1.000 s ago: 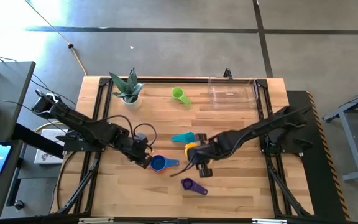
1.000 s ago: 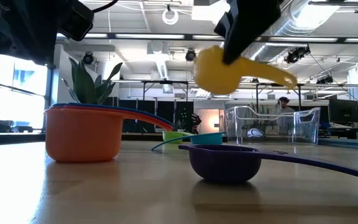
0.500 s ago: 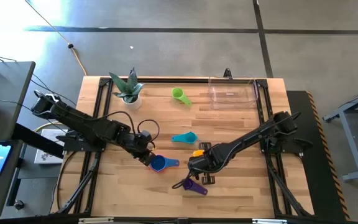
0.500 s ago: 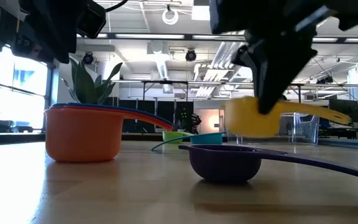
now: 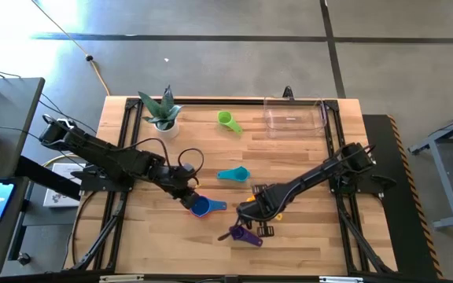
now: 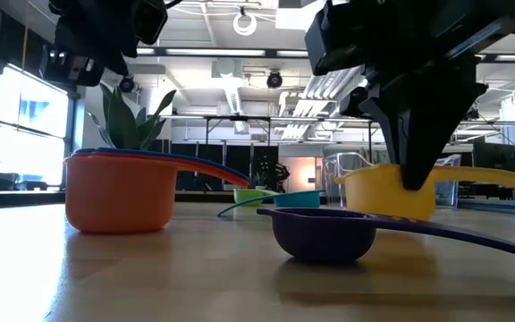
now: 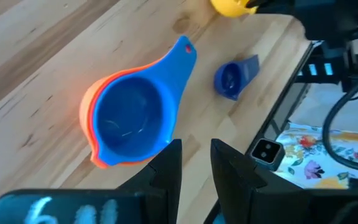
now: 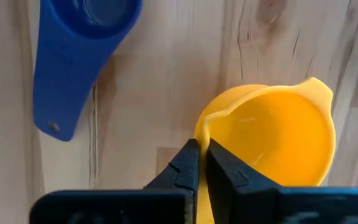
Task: Nest measuring cups in basket
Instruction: Stack the yellow measuring cup into the blue measuring cup
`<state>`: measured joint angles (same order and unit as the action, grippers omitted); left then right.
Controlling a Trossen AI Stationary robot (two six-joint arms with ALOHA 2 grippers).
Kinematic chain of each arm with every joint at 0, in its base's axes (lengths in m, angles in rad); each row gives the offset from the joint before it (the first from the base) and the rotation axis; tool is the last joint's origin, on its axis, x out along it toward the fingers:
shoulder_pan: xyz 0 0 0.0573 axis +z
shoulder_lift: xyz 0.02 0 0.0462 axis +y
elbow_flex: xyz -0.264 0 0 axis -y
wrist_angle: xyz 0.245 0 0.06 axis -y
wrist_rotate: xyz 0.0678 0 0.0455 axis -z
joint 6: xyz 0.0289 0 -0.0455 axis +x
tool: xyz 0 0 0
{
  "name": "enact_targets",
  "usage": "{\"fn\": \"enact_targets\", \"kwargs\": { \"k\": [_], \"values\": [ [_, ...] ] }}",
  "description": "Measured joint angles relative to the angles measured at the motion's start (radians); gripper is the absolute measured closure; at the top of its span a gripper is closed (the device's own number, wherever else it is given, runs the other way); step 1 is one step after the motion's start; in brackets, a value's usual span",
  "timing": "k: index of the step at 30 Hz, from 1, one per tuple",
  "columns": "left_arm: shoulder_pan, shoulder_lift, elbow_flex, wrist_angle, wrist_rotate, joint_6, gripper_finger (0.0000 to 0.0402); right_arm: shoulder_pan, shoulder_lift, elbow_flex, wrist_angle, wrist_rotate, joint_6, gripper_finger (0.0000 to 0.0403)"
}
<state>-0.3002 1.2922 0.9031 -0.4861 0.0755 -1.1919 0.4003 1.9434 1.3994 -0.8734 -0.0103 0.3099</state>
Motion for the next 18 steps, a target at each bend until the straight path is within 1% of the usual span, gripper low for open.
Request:
{"fn": "enact_targets", "kwargs": {
  "k": [3, 9, 14, 18],
  "values": [
    [0.000, 0.000, 0.000, 0.033, 0.000, 0.000, 0.0326, -0.001, 0.000, 0.000, -0.001, -0.021, -0.001, 0.0385],
    [0.000, 0.000, 0.000, 0.100, 0.000, 0.000, 0.0326, -0.001, 0.000, 0.000, 0.000, -0.021, -0.004, 0.0379],
    [0.000, 0.000, 0.000, 0.115, -0.001, 0.019, 0.0326, -0.001, 0.000, 0.000, 0.002, -0.020, 0.004, 0.0377],
    [0.000, 0.000, 0.000, 0.115, -0.003, 0.019, 0.0326, -0.001, 0.000, 0.000, 0.002, -0.051, 0.006, 0.0377]
  ]
}}
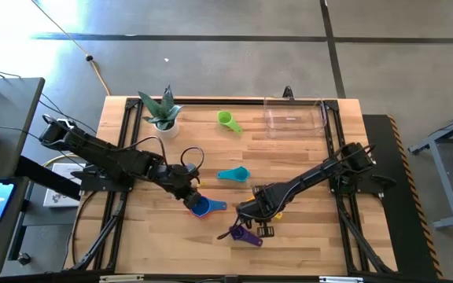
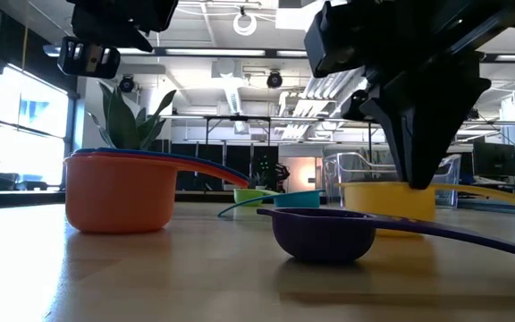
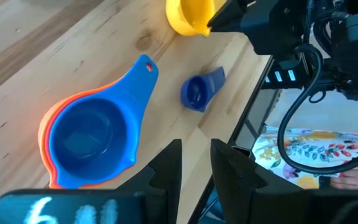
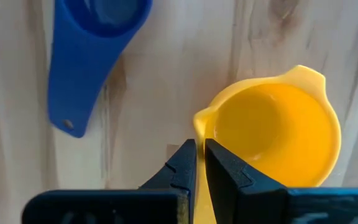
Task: Nest measuring cups in basket
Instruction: Stack the yellow measuring cup into the blue measuring cup
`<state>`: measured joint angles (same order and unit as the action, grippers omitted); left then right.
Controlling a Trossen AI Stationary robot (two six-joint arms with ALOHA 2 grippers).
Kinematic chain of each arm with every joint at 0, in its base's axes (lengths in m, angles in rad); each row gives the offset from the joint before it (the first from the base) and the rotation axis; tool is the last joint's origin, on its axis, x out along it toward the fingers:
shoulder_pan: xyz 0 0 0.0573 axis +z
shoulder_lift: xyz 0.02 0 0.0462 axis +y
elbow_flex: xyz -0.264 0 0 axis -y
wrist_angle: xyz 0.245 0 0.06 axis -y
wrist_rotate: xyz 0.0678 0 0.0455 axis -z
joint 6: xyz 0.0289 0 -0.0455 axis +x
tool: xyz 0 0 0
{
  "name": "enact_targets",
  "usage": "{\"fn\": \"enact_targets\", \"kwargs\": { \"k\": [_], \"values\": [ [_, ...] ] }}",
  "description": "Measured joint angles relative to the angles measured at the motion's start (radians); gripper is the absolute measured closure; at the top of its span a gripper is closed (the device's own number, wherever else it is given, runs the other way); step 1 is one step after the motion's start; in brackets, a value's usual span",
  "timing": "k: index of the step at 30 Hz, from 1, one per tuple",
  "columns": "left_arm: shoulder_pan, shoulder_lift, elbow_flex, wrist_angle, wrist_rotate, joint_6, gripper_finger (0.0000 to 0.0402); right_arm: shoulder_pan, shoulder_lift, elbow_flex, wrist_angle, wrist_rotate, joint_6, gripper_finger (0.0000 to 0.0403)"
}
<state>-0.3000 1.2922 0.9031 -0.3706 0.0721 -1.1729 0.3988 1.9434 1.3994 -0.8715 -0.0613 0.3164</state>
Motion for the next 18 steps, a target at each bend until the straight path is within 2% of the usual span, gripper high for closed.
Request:
{"fn": "enact_targets", "kwargs": {
  "k": [12, 18],
  "values": [
    [0.001, 0.000, 0.000, 0.000, -0.004, 0.000, 0.0326, -0.001, 0.000, 0.000, 0.008, -0.025, 0.027, 0.0372],
    [0.018, 0.000, 0.000, 0.000, -0.004, 0.000, 0.0326, -0.002, 0.000, 0.000, 0.007, -0.052, 0.026, 0.0317]
  ]
}}
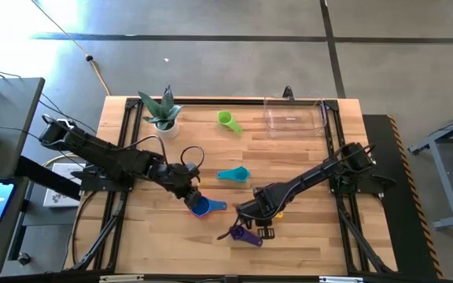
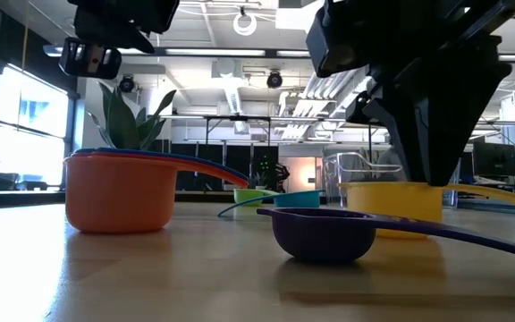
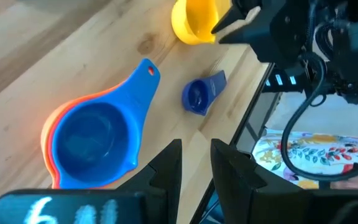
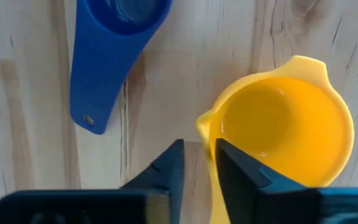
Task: Nest measuring cups in basket
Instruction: Stack the yellow measuring cup into the blue measuring cup
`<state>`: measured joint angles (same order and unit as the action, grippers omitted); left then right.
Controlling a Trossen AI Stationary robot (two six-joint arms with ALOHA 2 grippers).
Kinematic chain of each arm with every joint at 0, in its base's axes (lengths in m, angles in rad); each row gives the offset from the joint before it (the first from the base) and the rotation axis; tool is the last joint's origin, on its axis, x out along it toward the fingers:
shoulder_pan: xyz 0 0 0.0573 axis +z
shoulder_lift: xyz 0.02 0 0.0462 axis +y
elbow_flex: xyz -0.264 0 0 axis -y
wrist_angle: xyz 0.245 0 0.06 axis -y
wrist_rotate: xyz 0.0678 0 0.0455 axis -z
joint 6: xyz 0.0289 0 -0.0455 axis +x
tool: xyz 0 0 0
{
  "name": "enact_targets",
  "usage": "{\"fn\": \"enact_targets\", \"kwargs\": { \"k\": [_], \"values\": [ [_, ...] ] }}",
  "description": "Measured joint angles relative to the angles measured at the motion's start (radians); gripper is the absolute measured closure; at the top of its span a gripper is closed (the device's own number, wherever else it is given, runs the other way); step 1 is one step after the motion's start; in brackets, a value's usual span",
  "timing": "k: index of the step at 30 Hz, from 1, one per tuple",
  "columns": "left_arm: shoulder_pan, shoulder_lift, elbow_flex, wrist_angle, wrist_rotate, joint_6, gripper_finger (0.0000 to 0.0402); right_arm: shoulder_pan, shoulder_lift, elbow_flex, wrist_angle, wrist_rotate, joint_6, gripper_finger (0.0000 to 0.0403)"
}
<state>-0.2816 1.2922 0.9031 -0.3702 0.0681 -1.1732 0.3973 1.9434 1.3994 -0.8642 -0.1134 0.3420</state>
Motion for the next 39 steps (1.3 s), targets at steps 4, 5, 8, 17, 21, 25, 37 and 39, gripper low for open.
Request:
{"fn": "enact_targets", "kwargs": {
  "k": [4, 5, 8, 17, 21, 25, 37, 39],
  "values": [
    [0.023, 0.000, 0.000, 0.003, -0.002, 0.000, 0.0326, -0.008, -0.005, 0.000, -0.006, 0.006, -0.001, 0.0288],
    [0.028, 0.000, 0.000, 0.003, -0.003, 0.000, 0.0326, -0.012, -0.010, 0.000, -0.012, 0.006, 0.001, 0.0285],
    [0.038, 0.000, 0.000, 0.004, -0.004, 0.016, 0.0326, -0.031, -0.037, 0.000, -0.053, 0.006, 0.043, 0.0281],
    [0.076, 0.000, 0.000, 0.077, -0.054, 0.076, 0.0326, -0.066, -0.205, 0.000, -0.092, 0.074, 0.219, 0.0281],
    [0.102, 0.000, 0.000, 0.164, -0.070, 0.130, 0.0326, -0.058, -0.293, 0.000, -0.095, 0.159, 0.299, 0.0281],
    [0.136, 0.000, 0.000, 0.235, -0.069, 0.147, 0.0326, -0.056, -0.380, 0.000, -0.096, 0.264, 0.404, 0.0281],
    [0.267, 0.002, 0.011, 0.395, 0.035, 0.183, 0.0326, -0.057, -0.633, 0.000, -0.105, 0.468, 0.559, 0.0281],
    [0.284, 0.019, 0.043, 0.383, 0.063, 0.185, 0.0326, -0.057, -0.670, 0.000, -0.107, 0.503, 0.558, 0.0281]
  ]
}}
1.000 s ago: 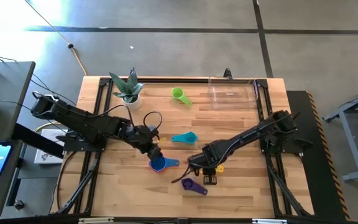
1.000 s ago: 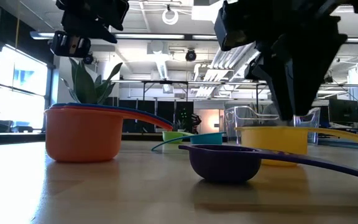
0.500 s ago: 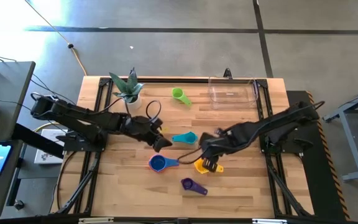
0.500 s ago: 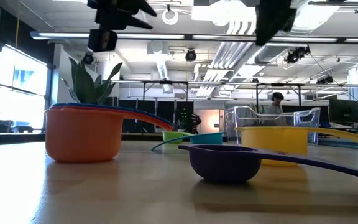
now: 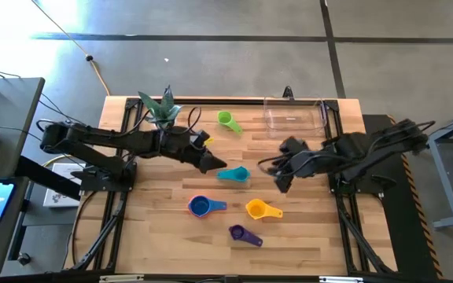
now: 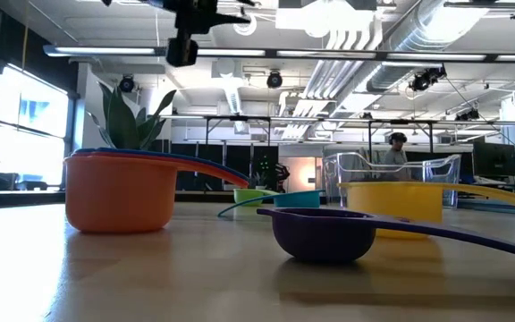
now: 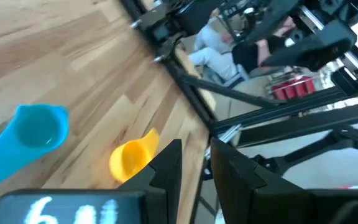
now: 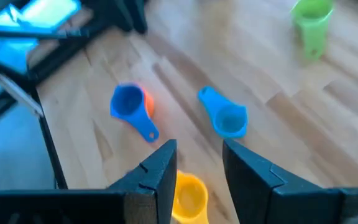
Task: Nest measuring cups in basket
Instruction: Stack the yellow measuring cup into the blue measuring cup
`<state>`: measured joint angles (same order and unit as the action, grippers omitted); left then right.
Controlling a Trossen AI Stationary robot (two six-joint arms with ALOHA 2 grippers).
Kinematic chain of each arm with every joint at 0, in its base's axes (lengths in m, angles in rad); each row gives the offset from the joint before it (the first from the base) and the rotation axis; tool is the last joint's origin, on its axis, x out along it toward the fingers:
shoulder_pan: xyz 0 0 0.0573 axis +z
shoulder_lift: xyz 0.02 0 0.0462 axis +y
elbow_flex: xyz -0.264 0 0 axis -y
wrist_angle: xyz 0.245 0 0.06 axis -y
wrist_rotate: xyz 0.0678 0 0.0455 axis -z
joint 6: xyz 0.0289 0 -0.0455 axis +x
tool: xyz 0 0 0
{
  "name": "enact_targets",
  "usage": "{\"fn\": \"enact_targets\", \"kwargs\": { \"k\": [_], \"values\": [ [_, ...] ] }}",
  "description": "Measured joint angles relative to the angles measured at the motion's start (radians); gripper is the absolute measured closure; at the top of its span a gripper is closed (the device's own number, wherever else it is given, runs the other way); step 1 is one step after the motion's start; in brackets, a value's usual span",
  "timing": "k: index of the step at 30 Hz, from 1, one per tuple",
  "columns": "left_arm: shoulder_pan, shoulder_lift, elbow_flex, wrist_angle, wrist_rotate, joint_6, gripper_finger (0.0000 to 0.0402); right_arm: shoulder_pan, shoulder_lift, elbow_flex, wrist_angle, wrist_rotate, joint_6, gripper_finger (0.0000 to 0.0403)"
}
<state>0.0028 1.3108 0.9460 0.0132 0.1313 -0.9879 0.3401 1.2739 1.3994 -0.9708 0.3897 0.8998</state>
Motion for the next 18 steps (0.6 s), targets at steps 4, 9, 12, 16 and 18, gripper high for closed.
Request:
{"fn": "enact_targets", "kwargs": {
  "k": [4, 9, 12, 16, 18],
  "values": [
    [0.019, 0.055, 0.101, -0.045, 0.018, 0.066, 0.0326, 0.000, -0.060, 0.000, -0.009, 0.064, -0.001, 0.0281],
    [0.024, 0.160, 0.231, -0.142, 0.016, 0.167, 0.0326, 0.000, -0.096, 0.000, -0.033, 0.081, 0.000, 0.0281],
    [0.024, 0.226, 0.284, -0.160, 0.014, 0.190, 0.0326, 0.000, -0.097, 0.000, -0.046, 0.082, -0.001, 0.0281],
    [0.003, 0.319, 0.327, -0.158, 0.012, 0.241, 0.0326, -0.001, -0.087, 0.000, -0.057, 0.091, -0.003, 0.0281],
    [-0.009, 0.359, 0.337, -0.160, 0.012, 0.250, 0.0326, -0.001, -0.082, -0.002, -0.078, 0.088, -0.008, 0.0281]
  ]
}}
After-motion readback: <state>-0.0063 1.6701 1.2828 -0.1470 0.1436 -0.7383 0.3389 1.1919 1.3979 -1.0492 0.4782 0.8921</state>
